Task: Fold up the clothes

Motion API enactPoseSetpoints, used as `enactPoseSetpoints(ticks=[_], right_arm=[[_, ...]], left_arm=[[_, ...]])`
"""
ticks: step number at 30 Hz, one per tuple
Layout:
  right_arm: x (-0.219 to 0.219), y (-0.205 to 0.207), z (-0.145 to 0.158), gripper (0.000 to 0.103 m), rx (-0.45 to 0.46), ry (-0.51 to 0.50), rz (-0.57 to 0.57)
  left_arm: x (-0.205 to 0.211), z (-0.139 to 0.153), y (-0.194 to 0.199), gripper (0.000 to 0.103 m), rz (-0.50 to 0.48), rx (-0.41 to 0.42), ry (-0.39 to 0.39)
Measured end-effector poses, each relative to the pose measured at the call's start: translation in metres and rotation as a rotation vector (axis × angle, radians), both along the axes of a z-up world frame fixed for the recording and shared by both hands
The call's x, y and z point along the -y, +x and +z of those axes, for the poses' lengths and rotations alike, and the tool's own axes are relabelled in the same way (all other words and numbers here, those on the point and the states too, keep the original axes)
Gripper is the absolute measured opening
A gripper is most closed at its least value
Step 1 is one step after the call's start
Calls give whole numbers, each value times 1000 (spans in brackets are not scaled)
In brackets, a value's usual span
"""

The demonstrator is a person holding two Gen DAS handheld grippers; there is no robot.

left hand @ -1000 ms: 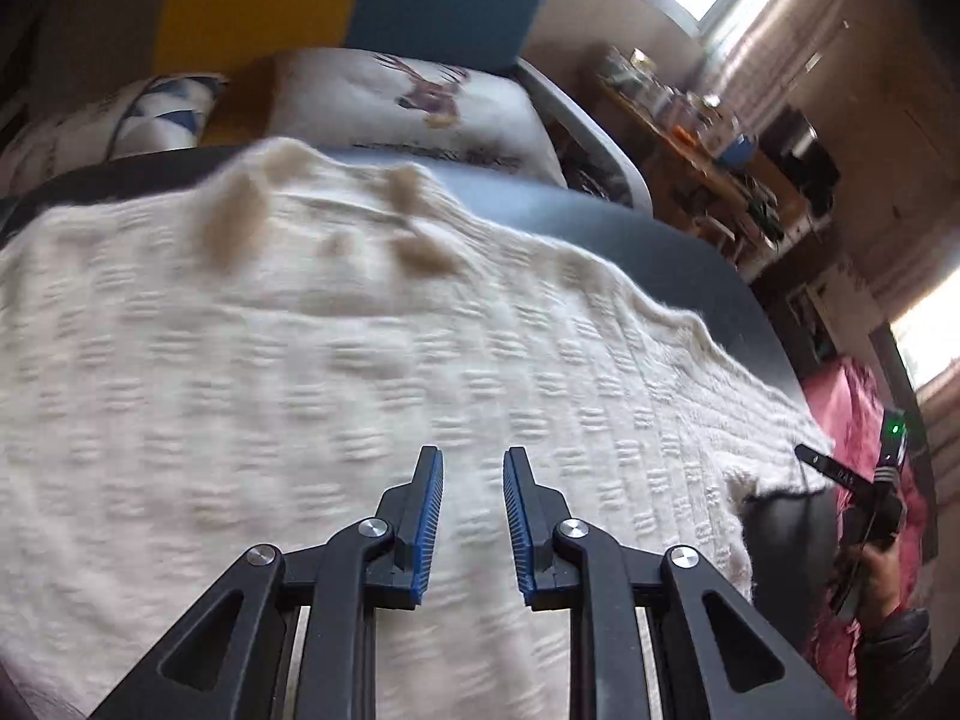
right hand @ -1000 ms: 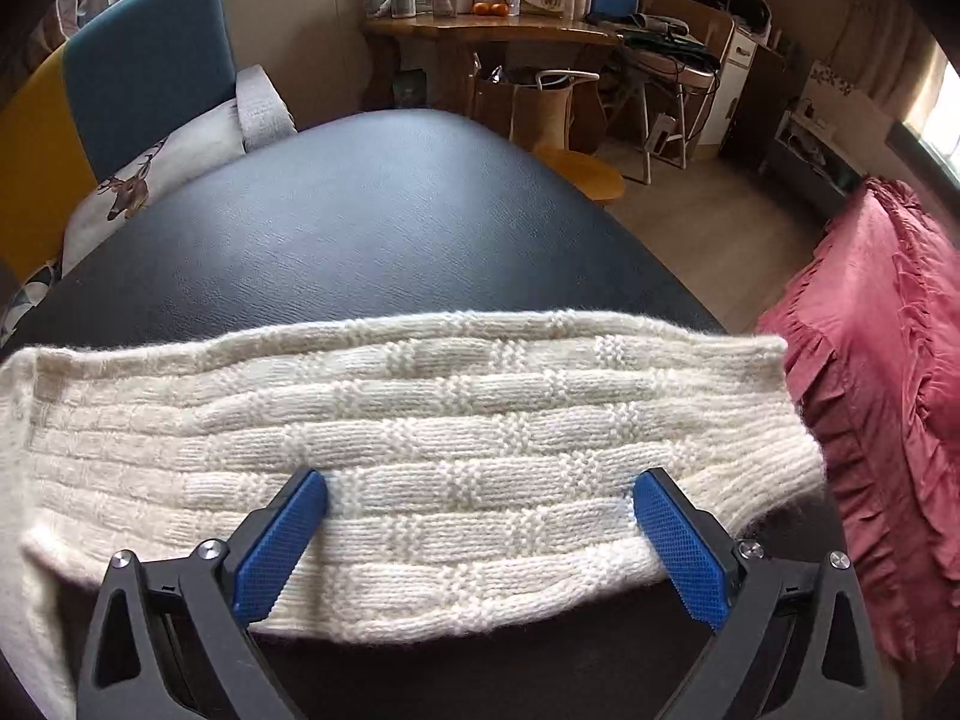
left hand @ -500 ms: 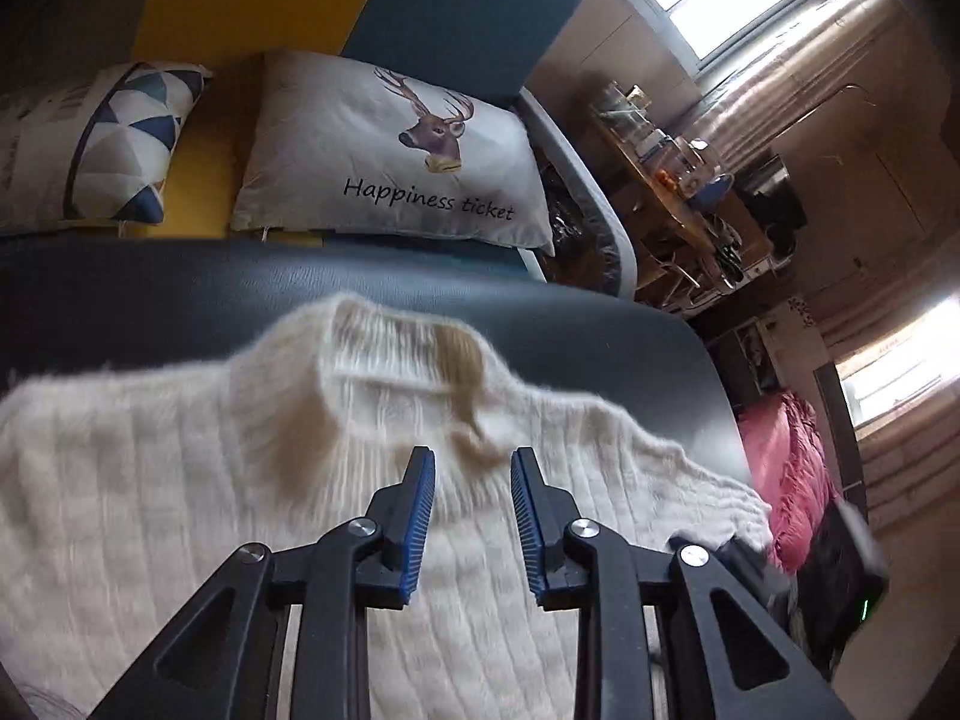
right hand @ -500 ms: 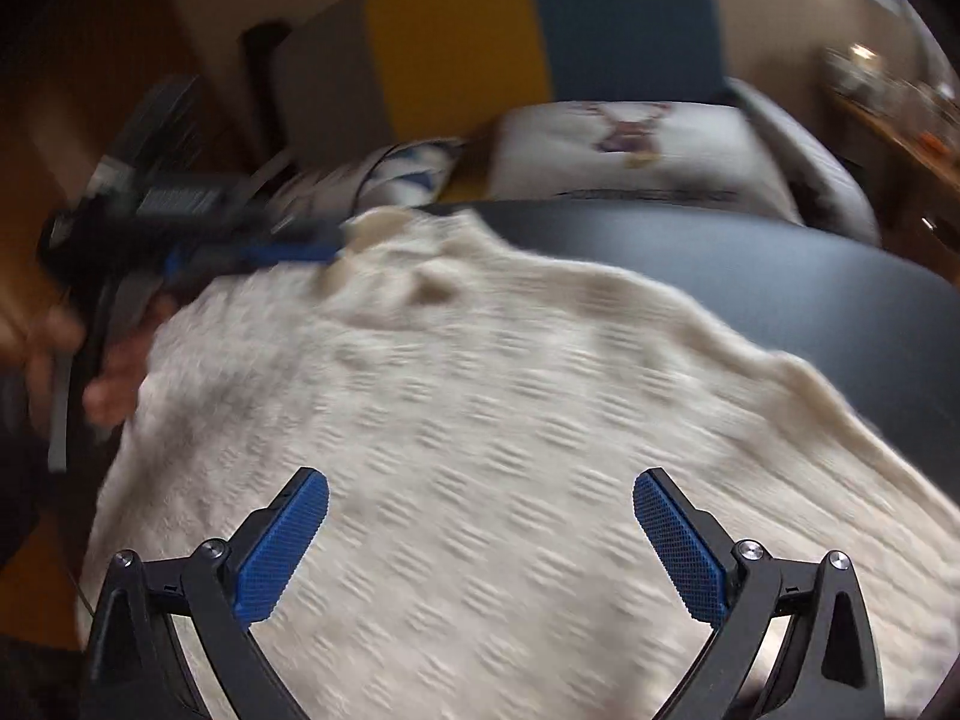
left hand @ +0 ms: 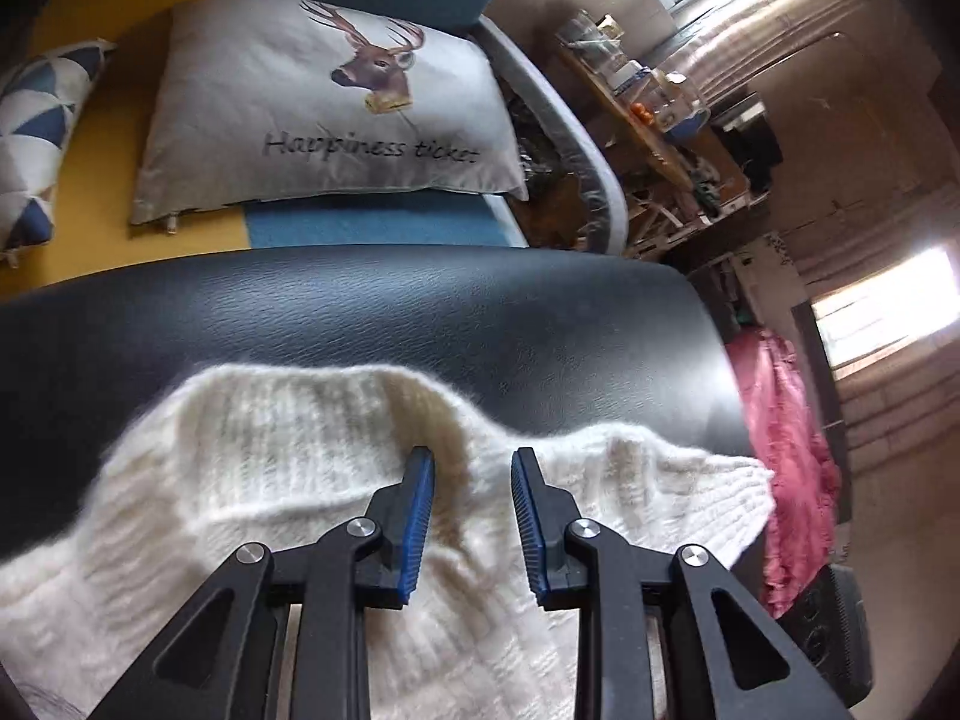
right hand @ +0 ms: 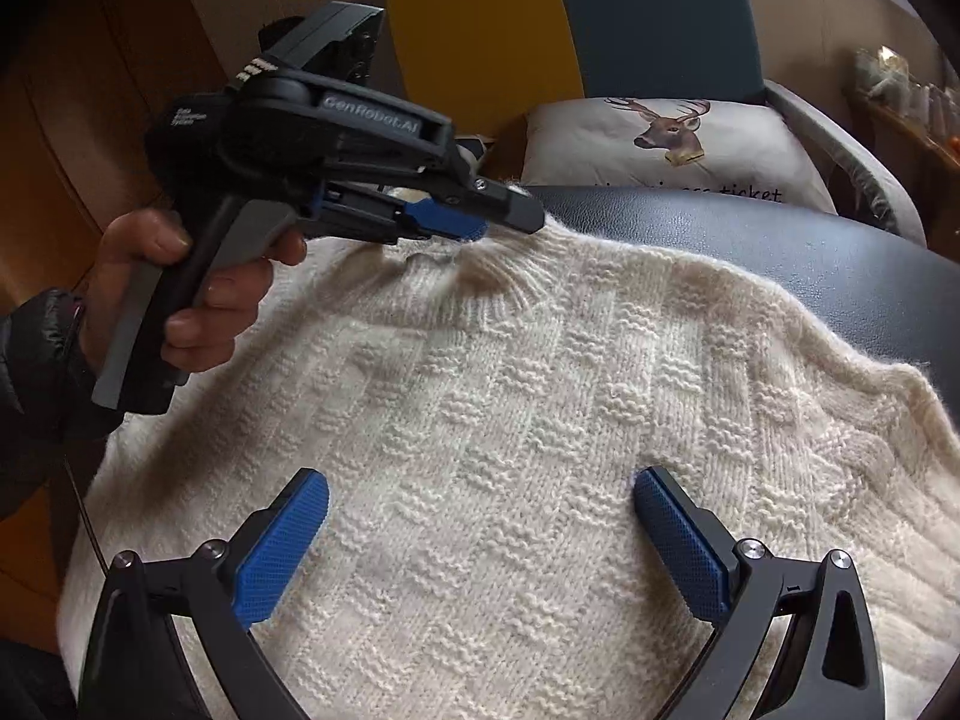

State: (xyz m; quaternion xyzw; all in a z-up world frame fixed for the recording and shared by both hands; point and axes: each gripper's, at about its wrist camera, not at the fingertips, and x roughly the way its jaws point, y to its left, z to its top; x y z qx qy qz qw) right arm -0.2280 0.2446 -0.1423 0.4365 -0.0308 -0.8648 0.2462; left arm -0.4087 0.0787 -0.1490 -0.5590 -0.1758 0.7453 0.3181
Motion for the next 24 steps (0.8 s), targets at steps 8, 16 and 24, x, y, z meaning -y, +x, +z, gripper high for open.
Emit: enactPoseSetpoints(ticks=[8, 16, 24], right_arm=[[4, 1, 2, 103, -14, 16, -16], [8, 3, 0, 103, -25, 64, -25], [6, 2, 1, 103, 0, 42, -28]], left_arm=[[-20, 19, -11, 2, -10, -84, 58], [-23, 8, -21, 4, 38, -55, -99], [67, 48, 47, 17, 267, -195, -85]])
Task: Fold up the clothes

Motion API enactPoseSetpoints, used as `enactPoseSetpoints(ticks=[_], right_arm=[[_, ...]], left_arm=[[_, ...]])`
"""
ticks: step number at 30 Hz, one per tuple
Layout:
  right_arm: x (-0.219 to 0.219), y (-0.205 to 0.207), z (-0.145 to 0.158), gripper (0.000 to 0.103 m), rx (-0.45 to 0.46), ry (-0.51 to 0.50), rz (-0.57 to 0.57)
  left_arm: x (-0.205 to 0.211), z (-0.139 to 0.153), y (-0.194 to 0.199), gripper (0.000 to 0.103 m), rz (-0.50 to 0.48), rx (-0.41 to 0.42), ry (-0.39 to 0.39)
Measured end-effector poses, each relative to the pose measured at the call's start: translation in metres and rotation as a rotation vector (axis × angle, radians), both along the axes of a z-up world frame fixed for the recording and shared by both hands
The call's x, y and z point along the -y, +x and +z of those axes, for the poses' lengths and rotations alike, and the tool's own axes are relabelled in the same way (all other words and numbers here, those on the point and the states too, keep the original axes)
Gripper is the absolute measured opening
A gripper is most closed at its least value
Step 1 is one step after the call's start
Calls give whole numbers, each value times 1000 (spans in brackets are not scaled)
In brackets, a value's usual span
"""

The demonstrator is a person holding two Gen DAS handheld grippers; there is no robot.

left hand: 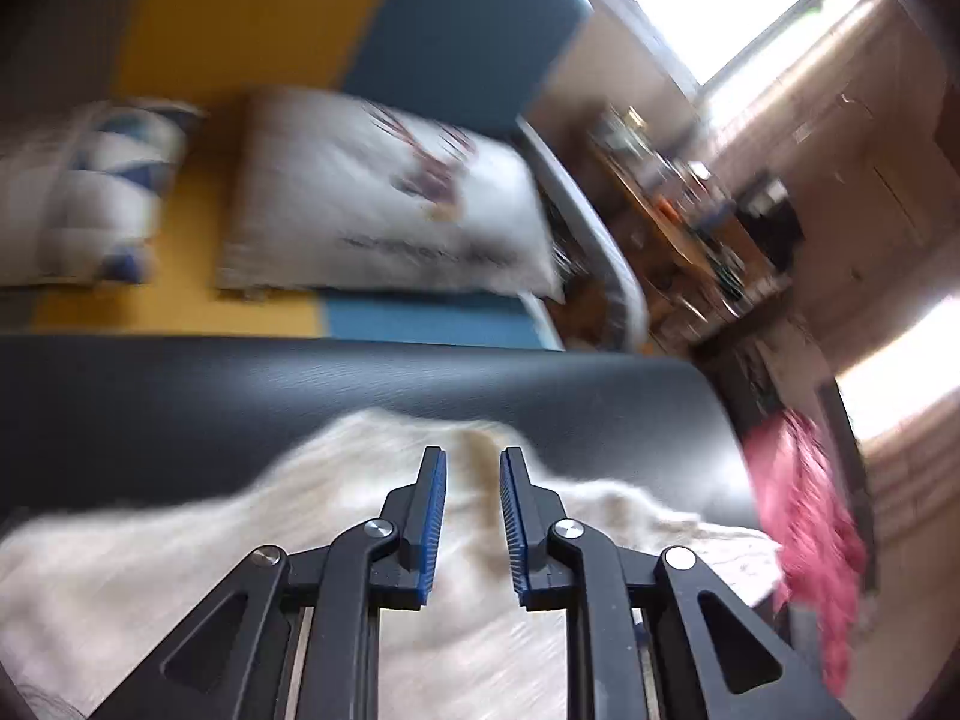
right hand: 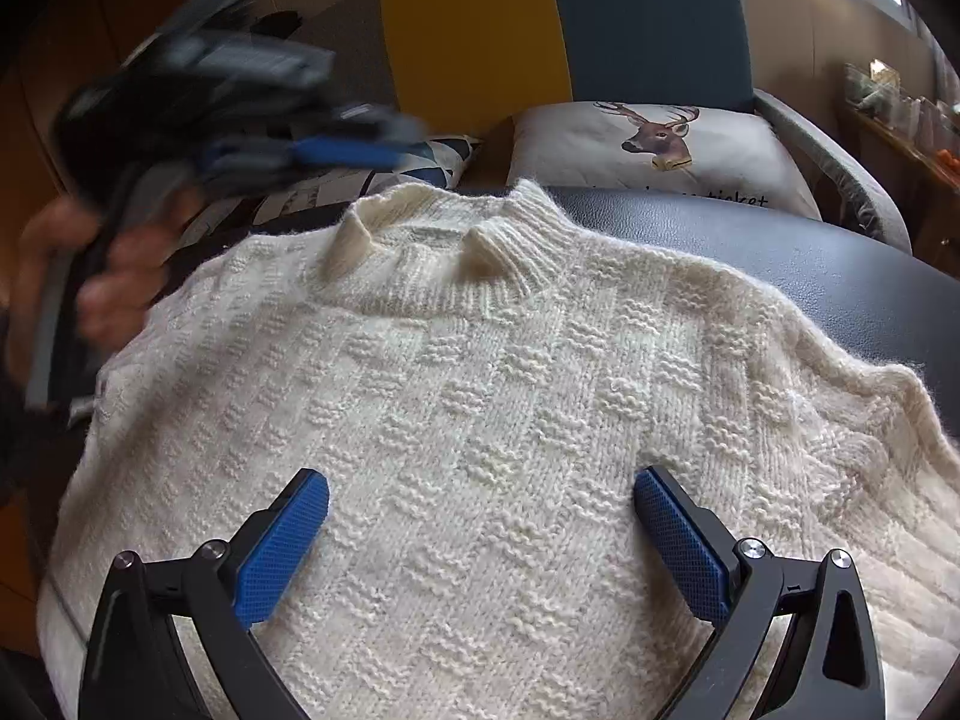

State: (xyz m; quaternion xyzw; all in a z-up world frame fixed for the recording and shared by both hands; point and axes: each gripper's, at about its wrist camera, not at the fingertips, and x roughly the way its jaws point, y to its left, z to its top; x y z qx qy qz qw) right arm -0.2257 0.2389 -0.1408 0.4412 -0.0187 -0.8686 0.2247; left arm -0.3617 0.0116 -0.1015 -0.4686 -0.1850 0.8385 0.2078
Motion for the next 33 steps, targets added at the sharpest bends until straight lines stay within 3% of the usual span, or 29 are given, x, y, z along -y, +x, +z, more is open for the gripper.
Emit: enactPoseSetpoints(ticks=[2, 8, 11, 15, 17, 19, 24, 27, 33], right_arm=[[-1, -6, 6, 103, 39, -38, -13], [25, -61, 50, 103, 119, -460, 64], [49, -104, 51, 103, 181, -544, 52], [85, -149, 35, 103, 300, -586, 36], [100, -163, 25, 103, 332, -507, -7], [115, -172, 14, 103, 375, -528, 5], [150, -185, 24, 103, 305, -590, 82], [158, -199, 17, 103, 326, -492, 41], [123, -171, 47, 103, 273, -488, 79]], left_arm=[[24, -8, 31, 17, 31, -11, -51], [46, -31, 82, 17, 47, -30, -137], [46, -37, 92, 18, 19, -45, -171], [52, -47, 98, 18, -5, -56, -158], [55, -48, 97, 18, -4, -53, -131], [60, -51, 97, 18, 5, -47, -86], [63, -54, 97, 18, 8, -49, -55], [60, -53, 97, 18, 6, -56, -74], [59, -45, 93, 18, 11, -31, -67]])
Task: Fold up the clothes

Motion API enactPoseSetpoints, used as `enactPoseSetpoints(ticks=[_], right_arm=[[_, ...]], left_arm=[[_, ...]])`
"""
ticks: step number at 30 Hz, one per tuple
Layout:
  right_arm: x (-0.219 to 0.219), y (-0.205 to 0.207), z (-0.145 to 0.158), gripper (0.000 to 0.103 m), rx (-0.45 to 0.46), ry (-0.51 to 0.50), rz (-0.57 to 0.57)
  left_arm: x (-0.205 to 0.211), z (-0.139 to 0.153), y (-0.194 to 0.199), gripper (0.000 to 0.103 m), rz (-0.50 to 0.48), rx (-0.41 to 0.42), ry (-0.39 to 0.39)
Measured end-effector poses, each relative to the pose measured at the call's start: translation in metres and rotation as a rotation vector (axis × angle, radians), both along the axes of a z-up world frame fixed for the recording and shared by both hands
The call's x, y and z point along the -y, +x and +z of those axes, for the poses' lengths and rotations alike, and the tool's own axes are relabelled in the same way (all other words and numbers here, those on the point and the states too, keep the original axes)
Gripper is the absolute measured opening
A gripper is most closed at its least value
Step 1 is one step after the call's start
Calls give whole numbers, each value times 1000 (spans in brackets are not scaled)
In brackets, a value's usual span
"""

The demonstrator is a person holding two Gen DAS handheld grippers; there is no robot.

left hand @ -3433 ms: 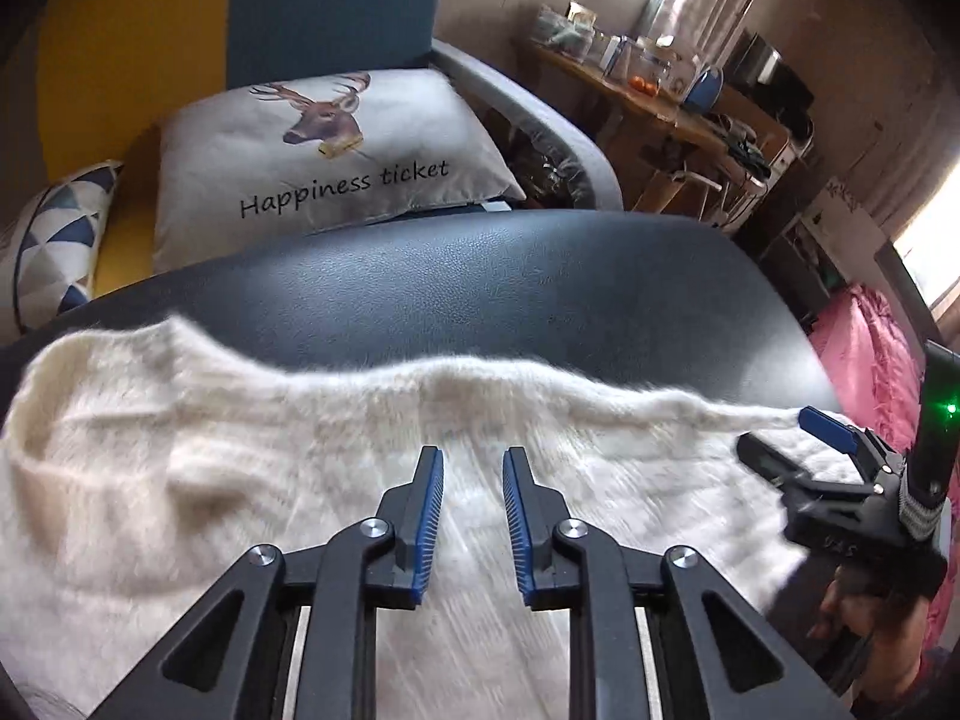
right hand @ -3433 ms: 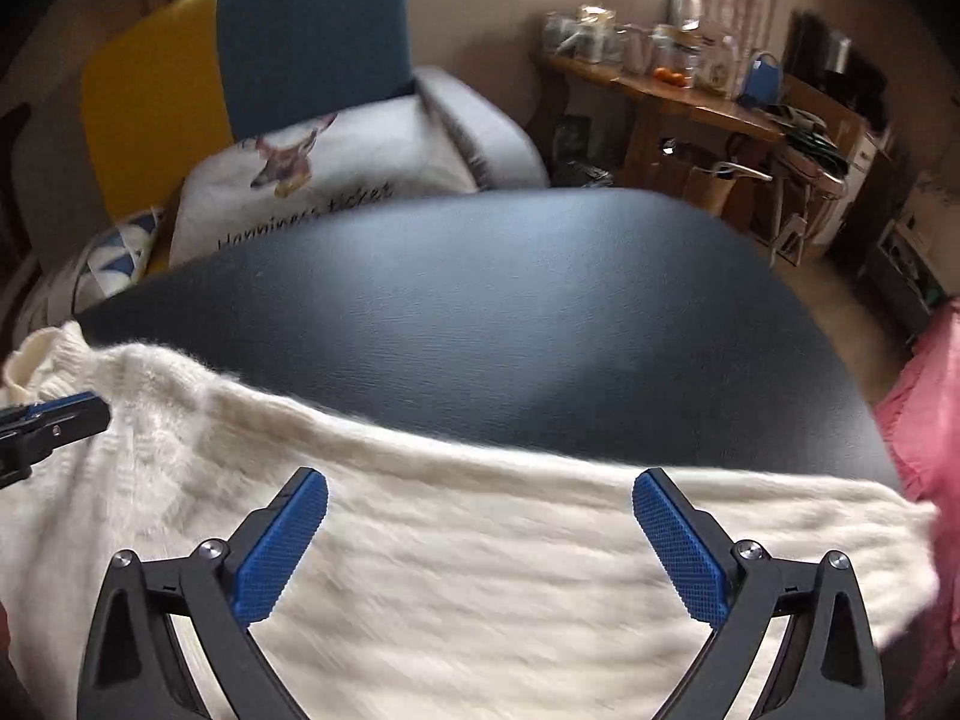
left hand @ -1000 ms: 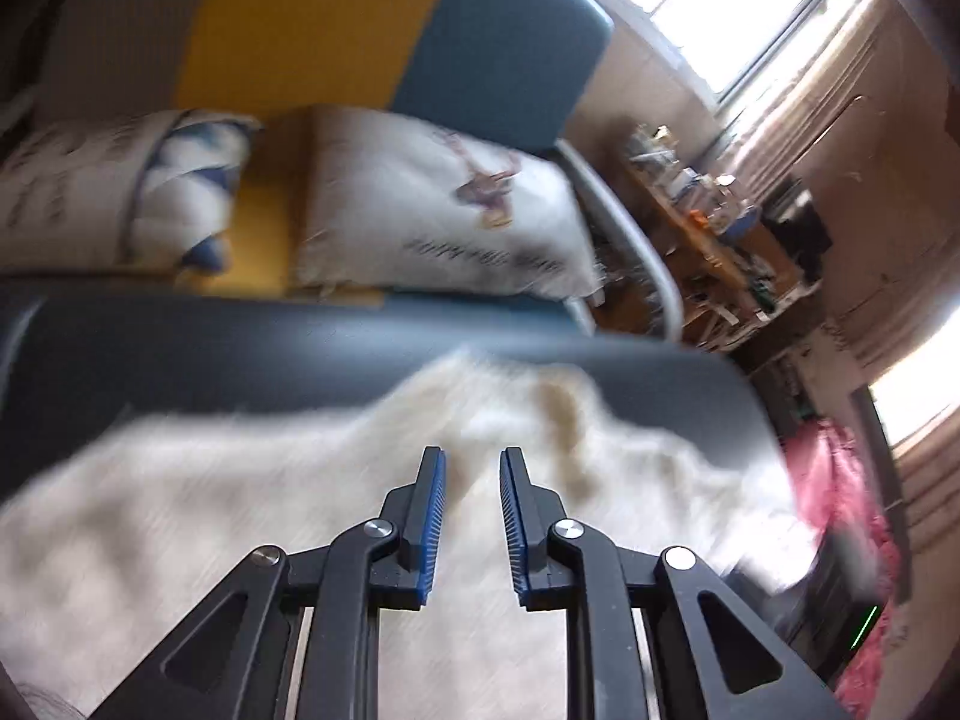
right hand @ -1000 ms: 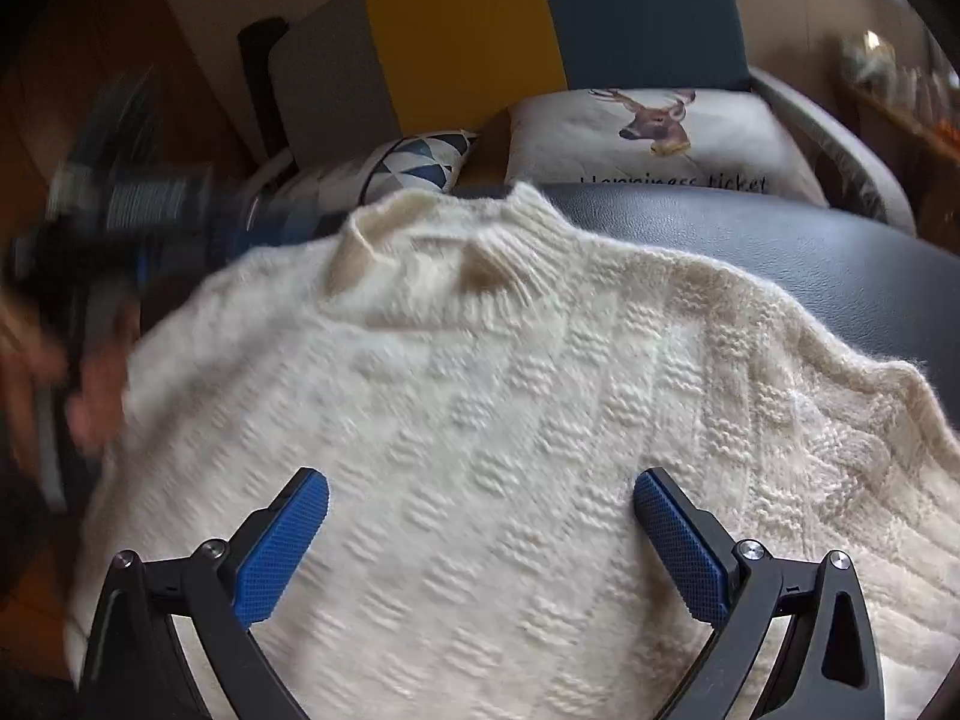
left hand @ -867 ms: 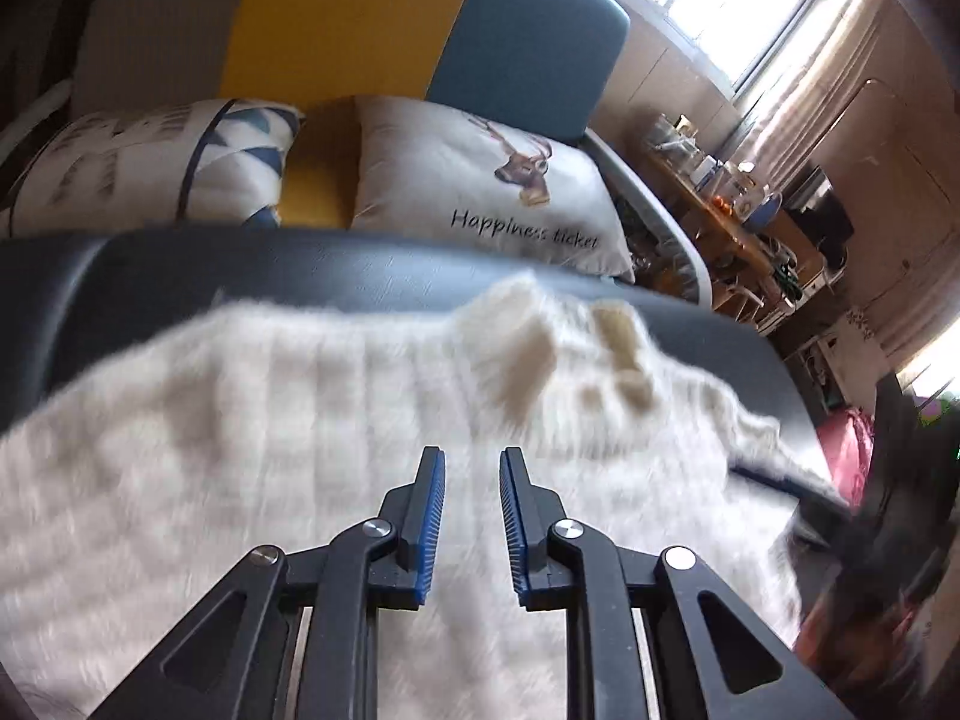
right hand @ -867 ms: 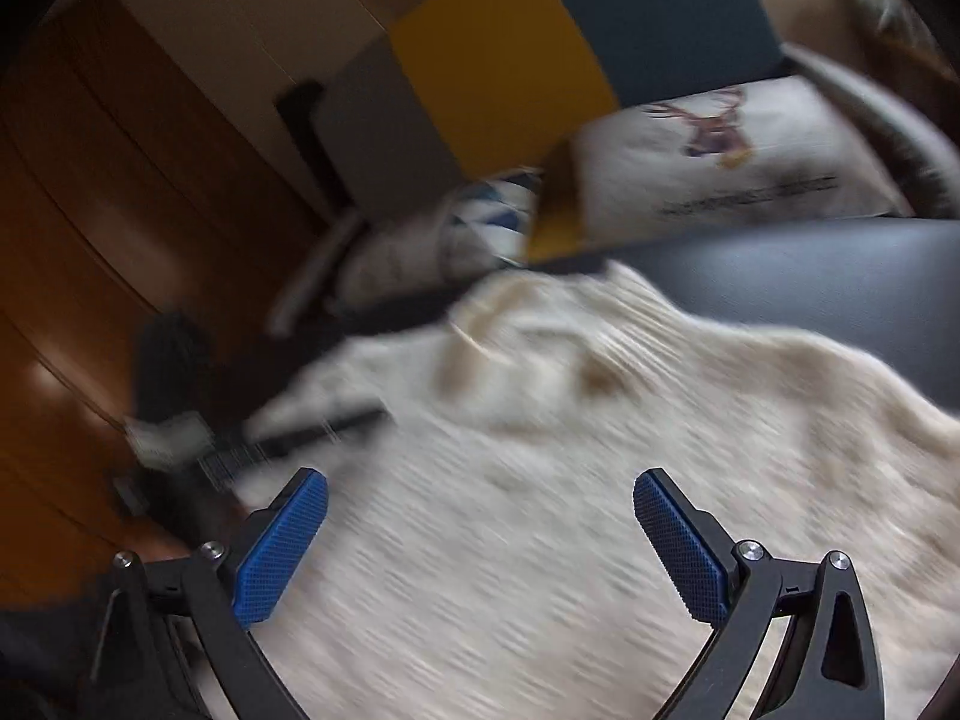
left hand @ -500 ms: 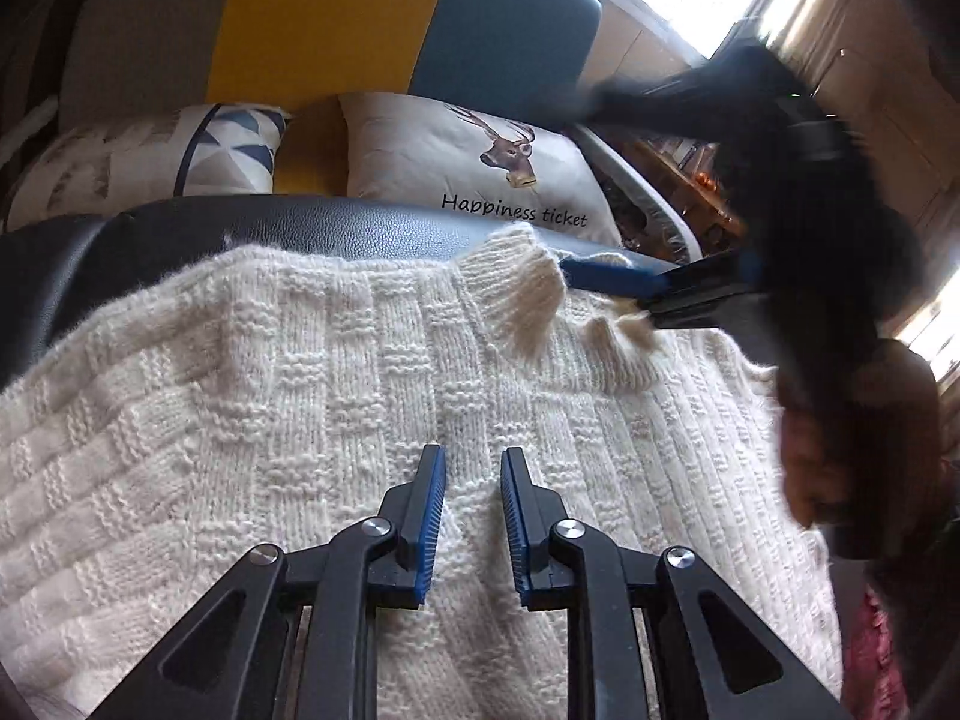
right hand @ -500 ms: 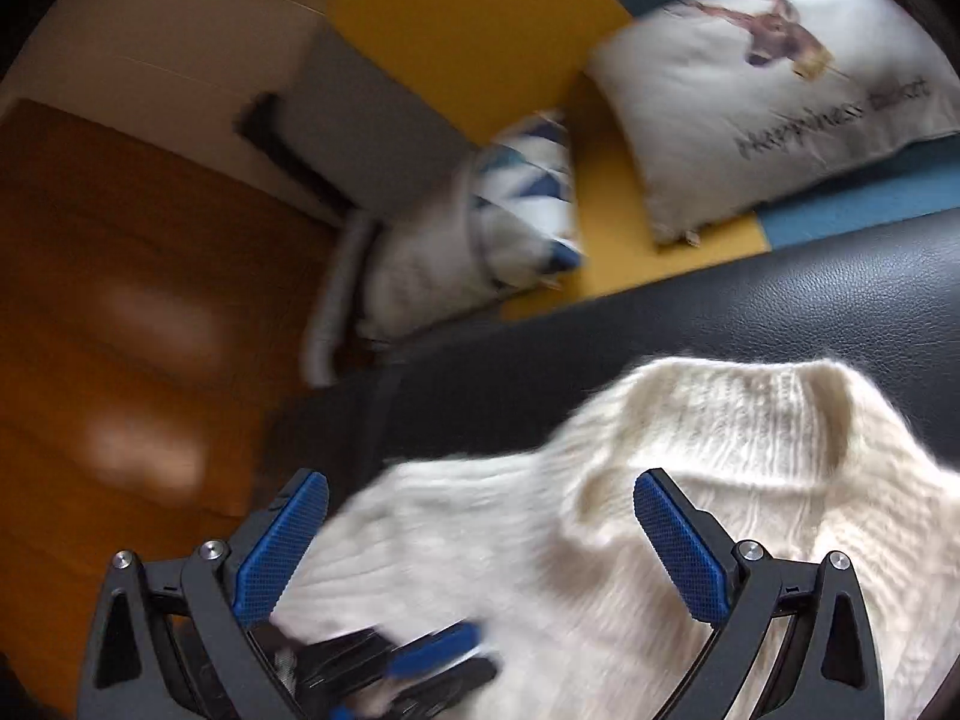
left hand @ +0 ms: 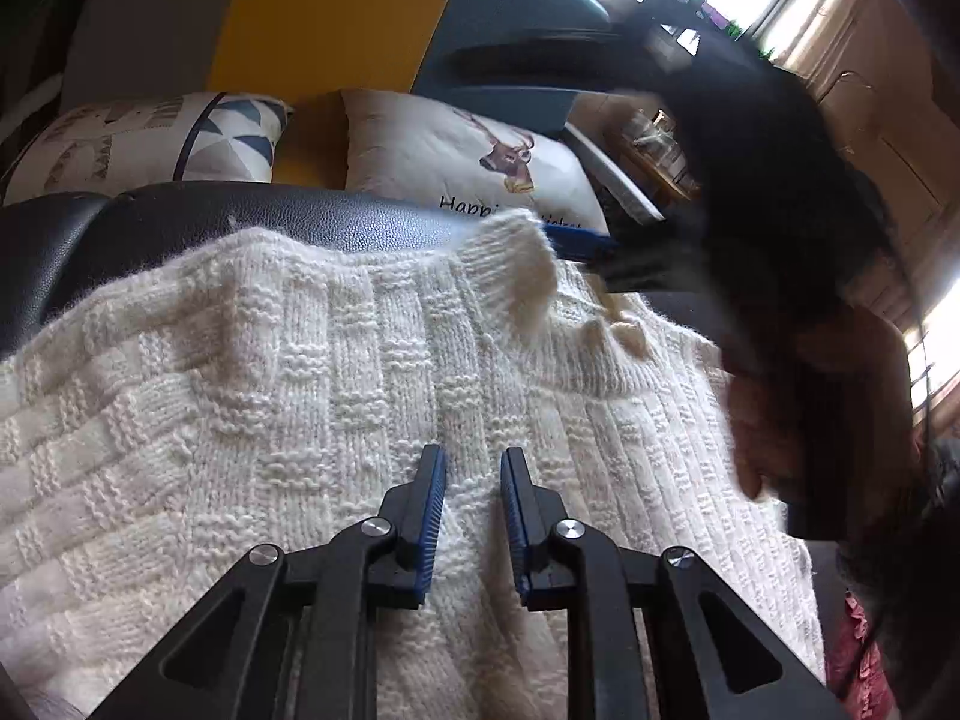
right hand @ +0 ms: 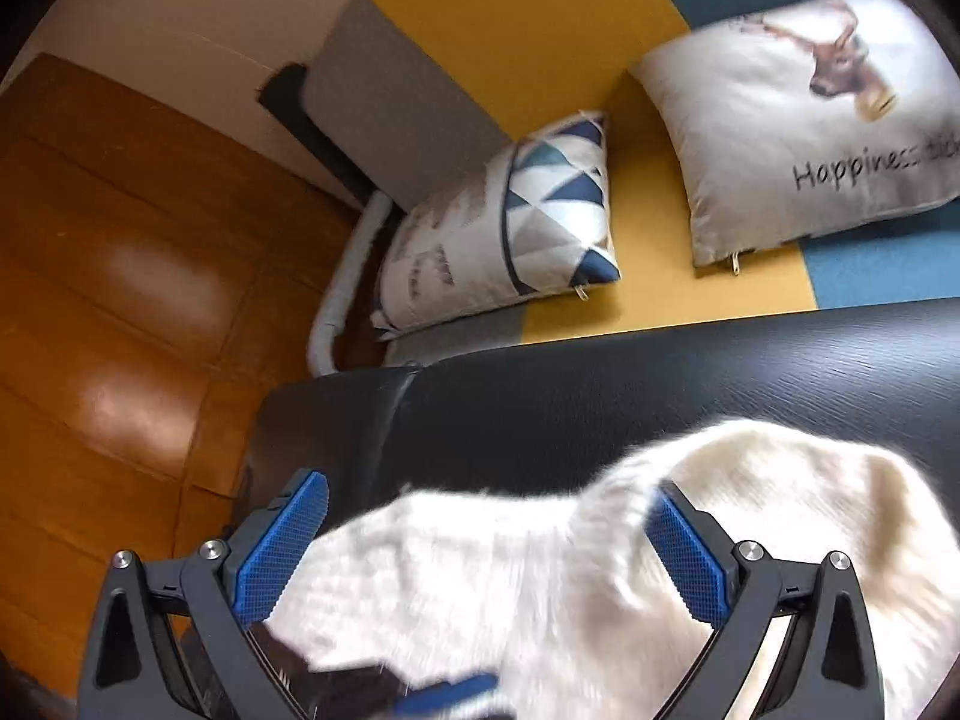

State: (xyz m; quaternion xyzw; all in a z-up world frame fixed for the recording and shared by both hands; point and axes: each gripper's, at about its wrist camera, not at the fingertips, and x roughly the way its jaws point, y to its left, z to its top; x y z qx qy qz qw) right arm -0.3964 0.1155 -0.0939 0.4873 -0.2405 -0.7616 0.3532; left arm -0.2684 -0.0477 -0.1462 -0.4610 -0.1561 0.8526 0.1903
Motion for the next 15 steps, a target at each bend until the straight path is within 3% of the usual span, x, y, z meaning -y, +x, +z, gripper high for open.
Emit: enactPoseSetpoints(ticks=[2, 5, 9, 11, 15], right_arm=[[-21, 16, 6, 103, -1, -39, -4], [-47, 27, -3, 103, 42, -103, -13], [-79, 33, -25, 103, 98, -75, -93], [-87, 33, -35, 103, 79, -32, -124], [-88, 39, -39, 103, 18, 10, -123]], left_arm=[[-1, 8, -7, 18, 3, 16, 20], [-14, 25, -26, 18, -20, -28, 6], [-36, 22, -68, 18, -41, -5, -60], [-38, 9, -88, 18, -18, 29, -89], [-26, -2, -97, 15, 33, 45, -10]])
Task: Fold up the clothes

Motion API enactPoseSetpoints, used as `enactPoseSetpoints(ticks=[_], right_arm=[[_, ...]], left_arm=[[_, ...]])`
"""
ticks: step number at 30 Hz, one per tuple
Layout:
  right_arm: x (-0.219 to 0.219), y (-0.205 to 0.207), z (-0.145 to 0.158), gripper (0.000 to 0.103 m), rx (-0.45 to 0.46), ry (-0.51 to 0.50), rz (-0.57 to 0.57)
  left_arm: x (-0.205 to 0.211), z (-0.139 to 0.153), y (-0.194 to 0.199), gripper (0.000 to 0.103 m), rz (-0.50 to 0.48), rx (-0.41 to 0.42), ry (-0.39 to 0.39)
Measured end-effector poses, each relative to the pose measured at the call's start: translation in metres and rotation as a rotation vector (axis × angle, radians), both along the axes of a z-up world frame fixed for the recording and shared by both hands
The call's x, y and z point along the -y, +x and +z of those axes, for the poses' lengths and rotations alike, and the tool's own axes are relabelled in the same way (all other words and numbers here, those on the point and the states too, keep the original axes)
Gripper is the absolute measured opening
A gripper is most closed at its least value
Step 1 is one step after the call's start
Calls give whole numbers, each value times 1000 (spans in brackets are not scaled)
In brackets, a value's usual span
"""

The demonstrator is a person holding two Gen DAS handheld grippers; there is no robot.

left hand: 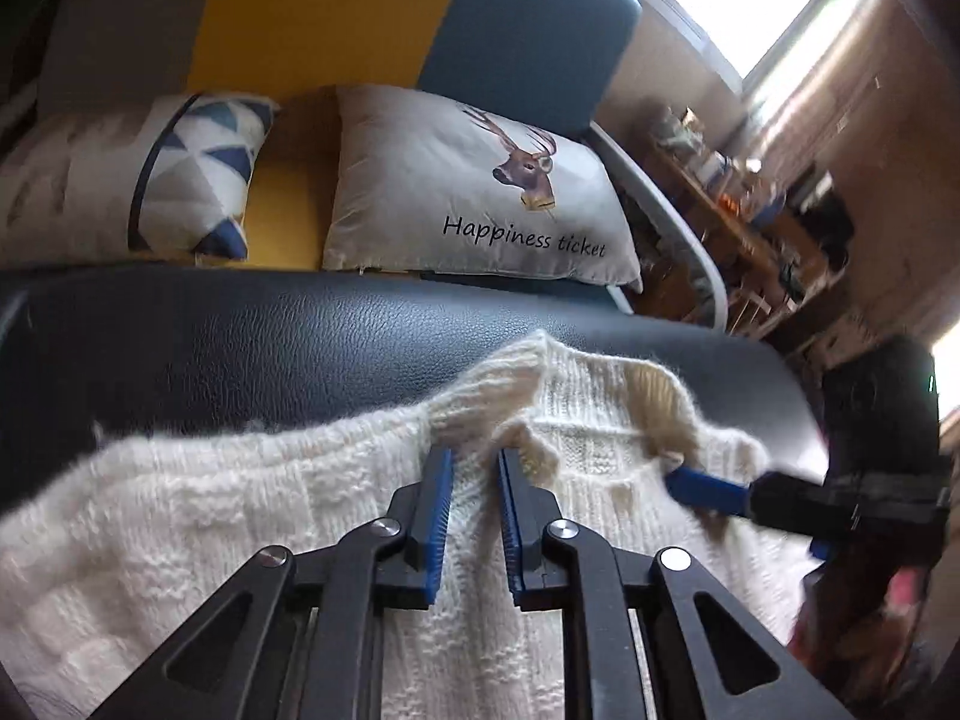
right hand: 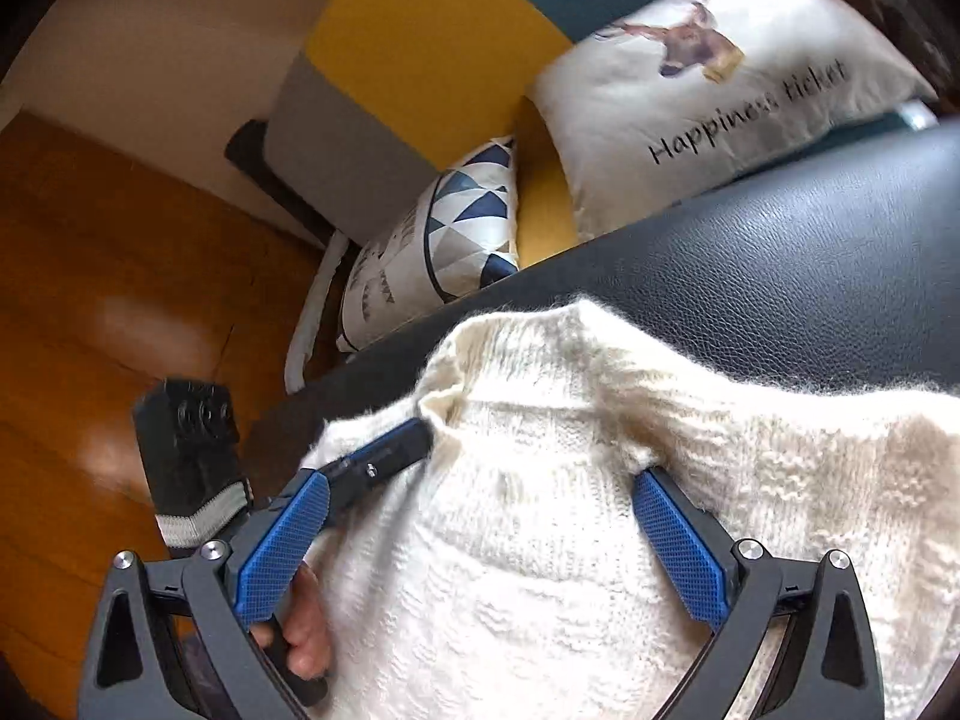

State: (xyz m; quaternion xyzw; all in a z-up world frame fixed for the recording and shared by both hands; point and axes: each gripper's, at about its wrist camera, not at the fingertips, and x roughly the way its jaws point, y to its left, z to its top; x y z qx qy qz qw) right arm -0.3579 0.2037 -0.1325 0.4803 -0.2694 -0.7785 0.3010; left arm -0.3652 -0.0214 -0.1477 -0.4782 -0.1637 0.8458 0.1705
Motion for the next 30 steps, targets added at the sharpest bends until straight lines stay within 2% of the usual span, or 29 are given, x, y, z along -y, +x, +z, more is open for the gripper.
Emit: enactPoseSetpoints(ticks=[4, 6, 9, 13, 17, 19, 21, 26, 30], right_arm=[[-4, 17, 12, 103, -13, 37, -31], [-26, 40, 22, 103, -45, 19, -59], [-85, 91, 37, 103, -76, -19, -161], [-192, 180, 39, 103, -59, -1, -449], [-302, 270, 32, 103, 26, 41, -784], [-343, 306, 24, 103, 60, 40, -921], [-375, 330, 11, 103, 91, -2, -1014], [-419, 352, -19, 103, 61, -226, -1160], [-423, 335, -13, 103, 46, -180, -1174]], left_arm=[[1, 9, 14, 17, 38, 23, -29], [2, 19, 31, 19, 59, 14, -41], [5, 25, 67, 20, 51, -5, -19], [5, 22, 121, 20, 50, -8, -12], [2, 15, 163, 20, 61, -4, -40], [-3, 12, 180, 21, 55, -3, -66], [-7, 6, 191, 21, 43, 10, -92], [-13, 5, 202, 21, 30, 4, -142], [-15, 5, 203, 21, 39, 4, -150]])
